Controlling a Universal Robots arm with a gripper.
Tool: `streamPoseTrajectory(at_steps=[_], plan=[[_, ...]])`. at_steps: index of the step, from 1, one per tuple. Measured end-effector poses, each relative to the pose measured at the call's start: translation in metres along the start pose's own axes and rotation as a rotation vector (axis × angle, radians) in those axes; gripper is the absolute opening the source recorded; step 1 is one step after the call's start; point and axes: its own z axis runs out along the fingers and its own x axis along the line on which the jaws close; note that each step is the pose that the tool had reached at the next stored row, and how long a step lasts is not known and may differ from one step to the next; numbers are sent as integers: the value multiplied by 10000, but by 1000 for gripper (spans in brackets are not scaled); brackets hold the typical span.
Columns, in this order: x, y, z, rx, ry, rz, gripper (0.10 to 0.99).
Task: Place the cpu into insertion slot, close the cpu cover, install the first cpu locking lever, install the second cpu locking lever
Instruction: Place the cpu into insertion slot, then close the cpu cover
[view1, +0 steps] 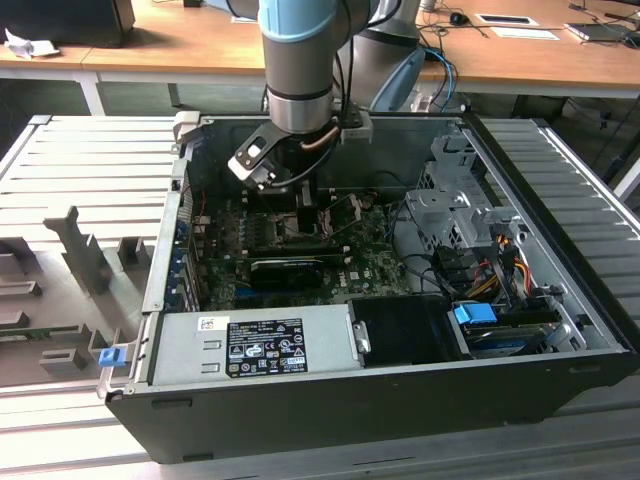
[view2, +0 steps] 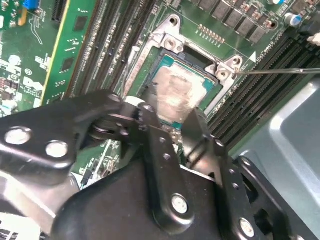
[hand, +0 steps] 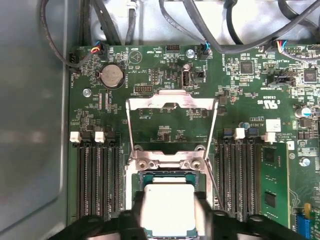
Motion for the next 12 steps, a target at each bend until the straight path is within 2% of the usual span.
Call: streamPoseTrajectory(at_steps=[1, 2, 3, 4, 5, 6, 12], plan=[[-9, 0, -3, 0, -12, 0, 341], [-12, 0, -8, 2, -17, 0, 341], [-12, 1, -18, 1, -20, 0, 282], [-12, 3, -39, 0, -37, -3, 282], [-12, 5, -61, 0, -56, -6, 224], [-12, 6, -72, -1, -67, -5, 106], [-11, 23, -133, 11, -70, -7, 106]])
